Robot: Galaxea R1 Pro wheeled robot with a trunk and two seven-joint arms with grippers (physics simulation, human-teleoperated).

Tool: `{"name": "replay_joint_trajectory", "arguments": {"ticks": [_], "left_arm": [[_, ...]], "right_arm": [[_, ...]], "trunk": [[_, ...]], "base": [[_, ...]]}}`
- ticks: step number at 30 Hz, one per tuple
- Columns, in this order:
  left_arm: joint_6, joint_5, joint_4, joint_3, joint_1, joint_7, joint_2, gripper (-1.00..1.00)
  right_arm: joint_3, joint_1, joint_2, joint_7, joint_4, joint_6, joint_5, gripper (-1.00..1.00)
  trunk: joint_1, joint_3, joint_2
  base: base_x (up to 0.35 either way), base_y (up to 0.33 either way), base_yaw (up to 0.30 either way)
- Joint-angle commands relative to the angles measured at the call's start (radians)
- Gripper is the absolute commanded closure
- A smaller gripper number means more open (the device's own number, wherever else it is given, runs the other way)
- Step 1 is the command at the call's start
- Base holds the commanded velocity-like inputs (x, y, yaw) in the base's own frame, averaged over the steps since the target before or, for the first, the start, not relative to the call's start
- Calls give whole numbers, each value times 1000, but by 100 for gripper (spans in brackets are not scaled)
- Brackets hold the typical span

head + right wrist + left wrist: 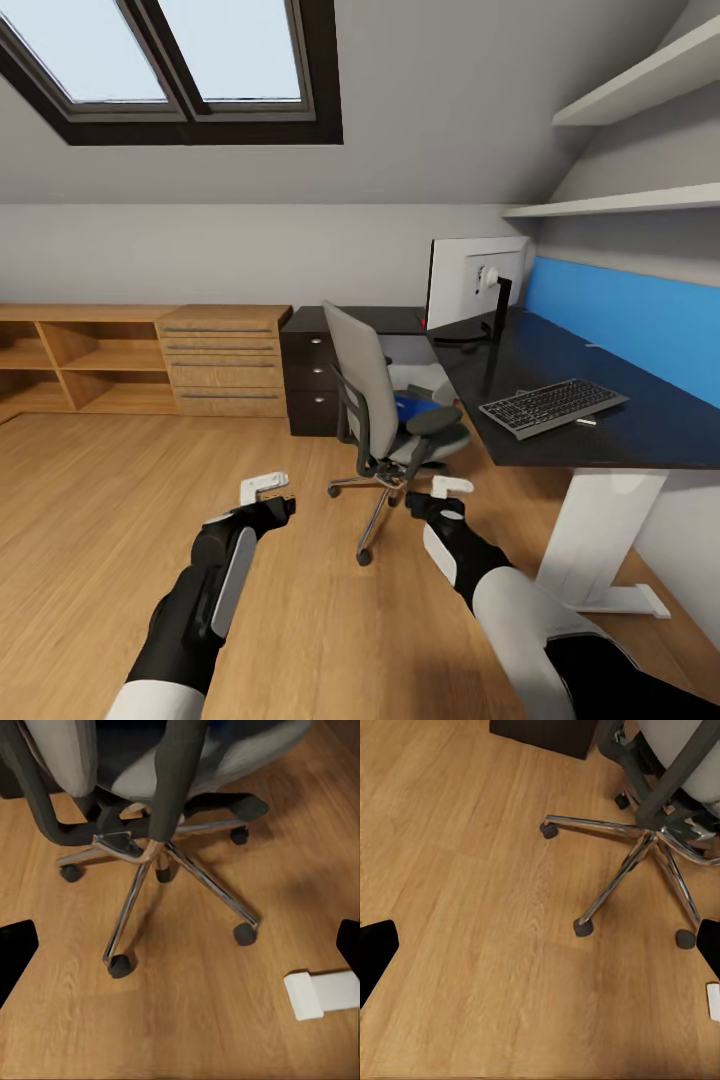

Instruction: In the bedroom, organize the workspace by keeping the computer under the desk, ensuring the monitor is on the desk, placing the keyboard on the desk next to the monitor, placing the mouse on the desk next to the keyboard, moving the folder from the swivel chair onto the desk next to the mouse, stacking the notebook on top of the folder with the pen on top of the notebook, and positioning the swivel chair next to the desk.

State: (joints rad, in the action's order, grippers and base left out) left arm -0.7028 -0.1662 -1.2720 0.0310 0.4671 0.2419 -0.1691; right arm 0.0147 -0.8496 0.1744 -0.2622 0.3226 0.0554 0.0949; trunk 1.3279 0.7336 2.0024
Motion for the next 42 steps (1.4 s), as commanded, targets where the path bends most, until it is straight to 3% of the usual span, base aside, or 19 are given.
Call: {"name": "replay_joint_trajectory", "arguments": {"ticks": [1,8,15,22,31,42], "left_arm": [[2,-5,5,-5,-5,8,2,-100],[8,5,44,-44,-45,10,6,-100],[9,5,59,-80,-67,10,7,-100],[9,5,59,-79,-67,10,8,-100],[9,5,52,-79,-67,10,8,-100],[8,5,38,-75,-67,13,12,-100]], "right_arm": [[8,-1,0,-2,-3,10,4,-100],[32,1,0,0,-6,-19,-35,-100],[33,1,0,1,-5,-52,5,-100],[33,1,0,1,-5,-52,44,-100],[31,1,0,3,-6,-54,45,-100],[30,1,0,17,-13,-87,46,-100]], "trunk": [[0,1,1],[0,1,1],[0,1,1],[0,0,1],[0,-7,1],[0,-8,1]], "base": [[0,0,0],[0,0,0],[0,0,0],[0,51,-61],[0,261,-206],[46,36,-101]]}}
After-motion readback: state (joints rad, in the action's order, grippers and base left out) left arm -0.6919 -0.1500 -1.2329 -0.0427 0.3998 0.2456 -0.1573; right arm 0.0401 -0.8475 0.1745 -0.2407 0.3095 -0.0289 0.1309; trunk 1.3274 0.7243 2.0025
